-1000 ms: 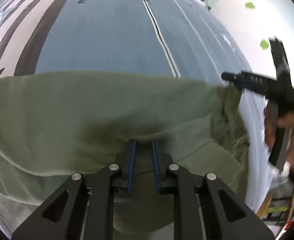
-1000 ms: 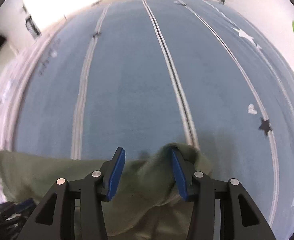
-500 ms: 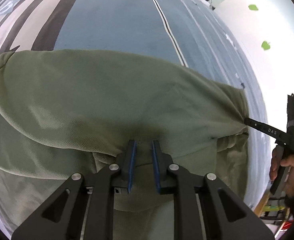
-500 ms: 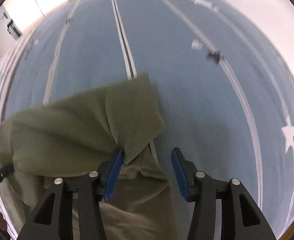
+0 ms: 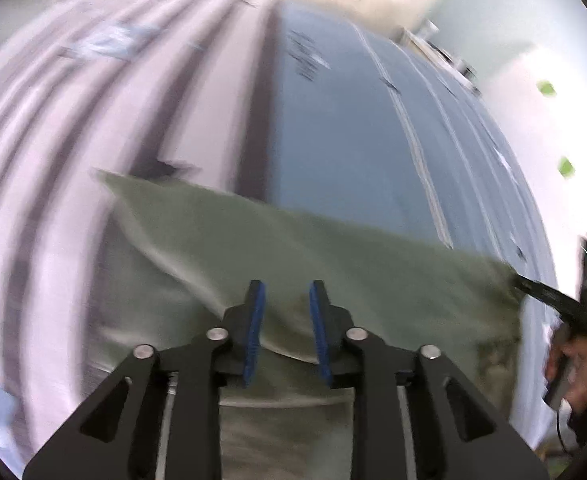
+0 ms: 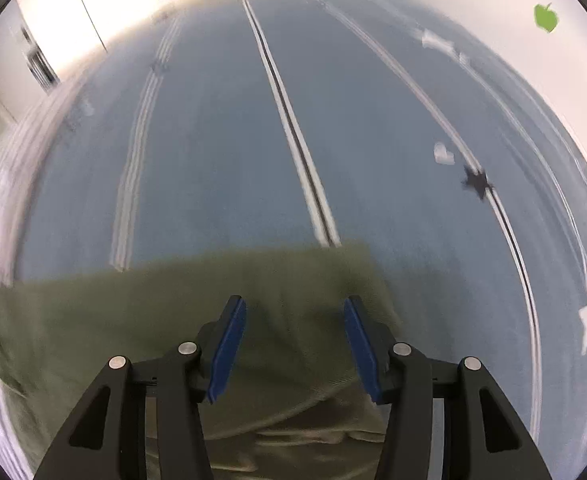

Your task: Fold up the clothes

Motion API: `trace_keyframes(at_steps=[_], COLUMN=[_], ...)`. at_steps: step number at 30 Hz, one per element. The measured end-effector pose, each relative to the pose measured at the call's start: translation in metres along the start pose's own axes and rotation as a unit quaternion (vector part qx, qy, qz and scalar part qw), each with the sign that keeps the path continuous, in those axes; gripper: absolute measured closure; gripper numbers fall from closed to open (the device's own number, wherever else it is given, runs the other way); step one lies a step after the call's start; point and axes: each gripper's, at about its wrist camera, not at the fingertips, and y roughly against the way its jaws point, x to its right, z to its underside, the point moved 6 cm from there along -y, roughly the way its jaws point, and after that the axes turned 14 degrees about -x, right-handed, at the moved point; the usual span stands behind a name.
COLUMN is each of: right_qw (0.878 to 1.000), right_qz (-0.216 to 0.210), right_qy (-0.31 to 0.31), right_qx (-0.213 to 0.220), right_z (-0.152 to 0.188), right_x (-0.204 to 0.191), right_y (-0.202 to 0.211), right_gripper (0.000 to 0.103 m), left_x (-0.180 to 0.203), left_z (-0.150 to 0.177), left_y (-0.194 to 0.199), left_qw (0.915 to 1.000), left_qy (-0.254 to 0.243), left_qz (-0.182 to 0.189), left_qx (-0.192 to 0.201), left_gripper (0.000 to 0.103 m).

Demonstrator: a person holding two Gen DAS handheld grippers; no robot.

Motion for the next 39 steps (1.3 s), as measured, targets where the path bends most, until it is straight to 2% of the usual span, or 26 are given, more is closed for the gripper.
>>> trace_keyframes(at_steps=[1, 2, 5, 8, 11, 12, 13, 14, 16, 18, 22, 24, 27, 30, 31, 32, 34, 36, 39], right_qw=[1.000, 0.999, 0.995, 0.987, 0.979, 0.977, 0.975, 0.975, 0.976, 0.977, 0.978, 0.979, 0.978, 0.976, 0.976, 0.975, 0.975, 0.975, 0.975], right_qz=[-0.010, -0.022, -0.067, -0.110, -0.128, -0.131, -0.134, -0.133, -0.130, -0.127, -0.117, -0.115, -0.112, -0.106, -0.105, -0.106, -0.108, -0.108, -0.104], right_qy=[0.008, 0.021, 0.071, 0.118, 0.154, 0.163, 0.172, 0.170, 0.165, 0.160, 0.156, 0.154, 0.160, 0.171, 0.174, 0.175, 0.173, 0.172, 0.174], right_qx=[0.017, 0.023, 0.013, -0.009, -0.033, -0.041, -0.049, -0.052, -0.059, -0.065, -0.069, -0.071, -0.077, -0.082, -0.083, -0.084, -0.088, -0.090, -0.088], right_z=[0.002, 0.005, 0.022, 0.046, 0.074, 0.083, 0.092, 0.095, 0.100, 0.104, 0.106, 0.106, 0.108, 0.115, 0.117, 0.119, 0.119, 0.120, 0.126], right_x=[-0.008, -0.019, -0.051, -0.089, -0.125, -0.132, -0.140, -0.139, -0.136, -0.132, -0.125, -0.119, -0.117, -0.115, -0.113, -0.112, -0.108, -0.105, -0.101], right_y=[0.008, 0.013, 0.014, 0.001, -0.002, -0.003, -0.004, -0.007, -0.012, -0.017, -0.022, -0.021, -0.020, -0.020, -0.019, -0.018, -0.020, -0.021, -0.017], right_gripper=[0.056, 0.056, 0.056, 0.056, 0.056, 0.056, 0.056, 0.056, 0.056, 0.056, 0.056, 0.056, 0.056, 0.056, 0.056, 0.056, 0.056, 0.056, 0.056], left_x=[-0.013, -0.030, -0.069, -0.089, -0.085, -0.081, -0.075, -0.070, -0.062, -0.056, -0.067, -0.076, -0.092, -0.102, -0.103, -0.104, -0.107, -0.108, -0.094], left_z=[-0.005, -0.011, -0.023, -0.034, -0.045, -0.047, -0.048, -0.048, -0.046, -0.038, -0.011, 0.005, 0.022, 0.030, 0.030, 0.030, 0.029, 0.027, 0.017], left_y=[0.003, 0.008, 0.005, -0.003, -0.018, -0.023, -0.028, -0.032, -0.034, -0.023, 0.010, 0.015, -0.011, -0.032, -0.032, -0.026, -0.010, 0.008, 0.027], left_qw=[0.9998, 0.9992, 0.9959, 0.9928, 0.9939, 0.9945, 0.9952, 0.9956, 0.9969, 0.9984, 0.9967, 0.9962, 0.9941, 0.9865, 0.9855, 0.9860, 0.9871, 0.9871, 0.9902], left_qy=[0.014, 0.033, 0.090, 0.115, 0.104, 0.096, 0.086, 0.077, 0.061, 0.046, 0.076, 0.086, 0.101, 0.137, 0.144, 0.147, 0.150, 0.147, 0.118], left_qz=[-0.009, -0.017, -0.005, 0.025, 0.026, 0.026, 0.029, 0.032, 0.027, 0.024, 0.027, 0.009, 0.001, 0.011, 0.009, 0.001, -0.020, -0.060, -0.073], left_qx=[0.008, 0.014, 0.004, -0.018, -0.027, -0.031, -0.037, -0.042, -0.041, -0.023, 0.009, 0.012, -0.039, -0.088, -0.090, -0.079, -0.051, -0.021, 0.018], left_gripper=[0.055, 0.044, 0.041, 0.041, 0.041, 0.042, 0.064, 0.102, 0.103, 0.103, 0.103, 0.103, 0.102, 0.097, 0.090, 0.083, 0.078, 0.078, 0.077])
